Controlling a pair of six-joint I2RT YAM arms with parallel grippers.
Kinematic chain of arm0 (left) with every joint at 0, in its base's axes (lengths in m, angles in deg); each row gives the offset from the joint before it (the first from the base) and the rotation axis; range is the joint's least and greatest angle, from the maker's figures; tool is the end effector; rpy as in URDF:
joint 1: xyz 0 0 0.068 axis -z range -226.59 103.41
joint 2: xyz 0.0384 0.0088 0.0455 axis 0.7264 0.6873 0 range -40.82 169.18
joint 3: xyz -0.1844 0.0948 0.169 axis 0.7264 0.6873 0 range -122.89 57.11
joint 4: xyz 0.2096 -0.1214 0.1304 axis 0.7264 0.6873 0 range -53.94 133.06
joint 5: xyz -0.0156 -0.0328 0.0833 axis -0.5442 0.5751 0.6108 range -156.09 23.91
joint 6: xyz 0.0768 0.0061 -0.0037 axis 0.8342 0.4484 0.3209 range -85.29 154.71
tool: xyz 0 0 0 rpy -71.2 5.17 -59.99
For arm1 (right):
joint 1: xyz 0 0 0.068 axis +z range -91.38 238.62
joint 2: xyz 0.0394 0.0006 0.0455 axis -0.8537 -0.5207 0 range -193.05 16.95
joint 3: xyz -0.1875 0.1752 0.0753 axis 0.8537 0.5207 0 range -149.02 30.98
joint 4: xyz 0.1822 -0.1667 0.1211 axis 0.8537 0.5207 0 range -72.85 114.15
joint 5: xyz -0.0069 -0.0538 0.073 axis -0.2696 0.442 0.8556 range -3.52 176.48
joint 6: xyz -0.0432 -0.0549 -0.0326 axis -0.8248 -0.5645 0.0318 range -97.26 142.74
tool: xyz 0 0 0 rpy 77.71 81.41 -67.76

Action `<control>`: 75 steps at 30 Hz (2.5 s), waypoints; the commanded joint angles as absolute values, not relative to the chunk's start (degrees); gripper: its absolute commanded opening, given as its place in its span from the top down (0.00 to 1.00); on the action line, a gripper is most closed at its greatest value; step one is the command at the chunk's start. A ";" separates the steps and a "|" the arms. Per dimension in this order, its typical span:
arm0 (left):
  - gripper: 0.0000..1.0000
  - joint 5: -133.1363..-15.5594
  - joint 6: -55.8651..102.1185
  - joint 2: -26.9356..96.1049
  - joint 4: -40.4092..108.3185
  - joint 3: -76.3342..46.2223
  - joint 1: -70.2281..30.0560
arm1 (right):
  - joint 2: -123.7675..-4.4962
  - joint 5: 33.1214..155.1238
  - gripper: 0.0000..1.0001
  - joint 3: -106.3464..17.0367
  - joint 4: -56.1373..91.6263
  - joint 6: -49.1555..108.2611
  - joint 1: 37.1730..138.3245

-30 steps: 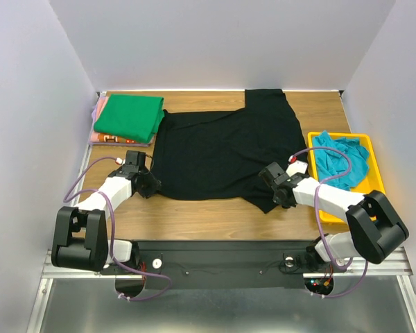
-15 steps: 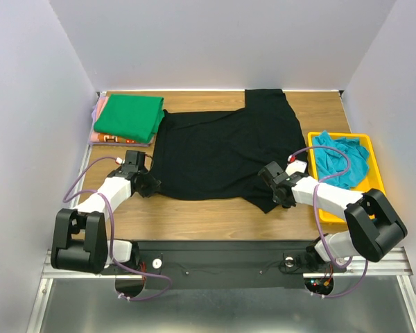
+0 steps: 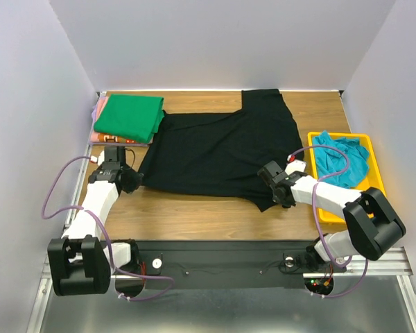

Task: Fold and stack the t-shirts
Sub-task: Flatten the tshirt out

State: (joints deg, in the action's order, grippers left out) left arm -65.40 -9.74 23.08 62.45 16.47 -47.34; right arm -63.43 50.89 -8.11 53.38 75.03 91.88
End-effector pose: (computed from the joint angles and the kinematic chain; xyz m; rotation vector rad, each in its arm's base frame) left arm 0.2587 0.0043 0.1919 -0.9520 2.2732 -0.3233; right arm 0.2207 0.0990 0.1178 0.5068 2.4853 -0.4088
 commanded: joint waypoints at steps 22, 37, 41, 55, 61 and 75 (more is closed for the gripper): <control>1.00 -76.63 -10.55 5.17 52.14 8.88 -40.44 | -37.41 45.00 1.00 -29.55 57.41 64.41 90.35; 1.00 -76.63 -12.49 -6.11 57.50 -38.22 -40.61 | -37.27 75.92 0.99 -91.32 48.00 40.94 90.26; 1.00 -76.11 -12.40 -4.27 57.86 -41.23 -41.93 | -40.00 74.80 1.00 -95.49 47.91 39.79 90.26; 1.00 -64.87 -14.86 9.87 43.81 -12.43 -42.81 | -57.74 27.17 0.99 -77.50 34.50 28.20 90.00; 0.03 -61.88 -11.09 31.13 37.46 -7.39 -40.44 | -70.75 39.18 1.00 -65.36 30.52 37.31 77.62; 0.01 -57.74 -4.76 38.55 42.74 -9.78 -38.15 | -81.06 64.92 0.00 -59.65 30.16 39.52 71.72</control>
State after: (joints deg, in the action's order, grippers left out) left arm -60.13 -6.99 44.28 45.62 -10.85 -38.95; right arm -91.08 57.31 -62.19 34.73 36.91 71.13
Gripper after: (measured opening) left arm 0.985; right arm 0.997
